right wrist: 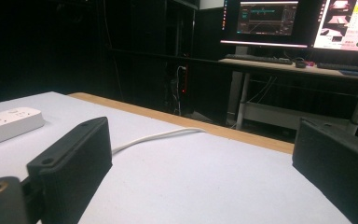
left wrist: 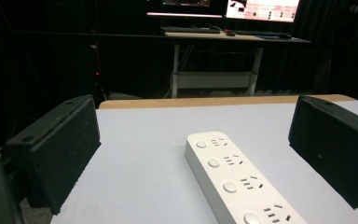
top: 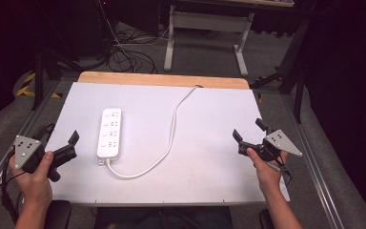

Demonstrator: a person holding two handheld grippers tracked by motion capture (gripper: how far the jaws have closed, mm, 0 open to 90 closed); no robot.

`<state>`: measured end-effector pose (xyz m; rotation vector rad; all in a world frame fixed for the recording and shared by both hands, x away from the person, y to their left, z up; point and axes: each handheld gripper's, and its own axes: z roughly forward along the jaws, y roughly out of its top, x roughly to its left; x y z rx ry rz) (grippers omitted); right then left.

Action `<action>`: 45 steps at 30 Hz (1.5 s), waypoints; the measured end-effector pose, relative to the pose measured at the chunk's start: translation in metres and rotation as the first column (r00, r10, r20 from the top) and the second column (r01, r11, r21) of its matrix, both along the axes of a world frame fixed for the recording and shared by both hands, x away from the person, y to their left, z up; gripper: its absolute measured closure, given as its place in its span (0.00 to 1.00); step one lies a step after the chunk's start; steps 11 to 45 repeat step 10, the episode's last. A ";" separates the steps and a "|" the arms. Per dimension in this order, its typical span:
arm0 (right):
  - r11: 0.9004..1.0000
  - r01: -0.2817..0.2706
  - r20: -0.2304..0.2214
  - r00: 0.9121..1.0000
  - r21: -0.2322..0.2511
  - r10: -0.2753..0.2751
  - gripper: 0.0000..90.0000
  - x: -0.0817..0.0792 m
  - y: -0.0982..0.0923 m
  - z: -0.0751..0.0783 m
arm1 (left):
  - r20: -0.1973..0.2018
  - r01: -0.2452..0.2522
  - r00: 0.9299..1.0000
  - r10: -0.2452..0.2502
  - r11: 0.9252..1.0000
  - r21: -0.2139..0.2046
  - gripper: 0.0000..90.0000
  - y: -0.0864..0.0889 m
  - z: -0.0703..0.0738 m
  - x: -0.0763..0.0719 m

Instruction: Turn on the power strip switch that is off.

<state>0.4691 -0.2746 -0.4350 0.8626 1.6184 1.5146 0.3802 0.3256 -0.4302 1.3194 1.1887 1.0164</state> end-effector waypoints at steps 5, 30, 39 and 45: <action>1.000 -0.003 0.000 1.000 -0.001 0.003 0.05 0.001 0.000 0.000 | 0.000 -0.001 1.000 0.001 1.000 0.002 0.03 0.000 0.000 0.000; 1.000 -0.010 0.021 1.000 0.000 0.010 0.03 0.000 0.000 0.000 | -0.002 0.001 1.000 -0.001 1.000 -0.002 0.02 0.000 -0.001 0.001; 1.000 -0.010 0.021 1.000 0.000 0.010 0.03 0.000 0.000 0.000 | -0.002 0.001 1.000 -0.001 1.000 -0.002 0.02 0.000 -0.001 0.001; 1.000 -0.010 0.021 1.000 0.000 0.010 0.03 0.000 0.000 0.000 | -0.002 0.001 1.000 -0.001 1.000 -0.002 0.02 0.000 -0.001 0.001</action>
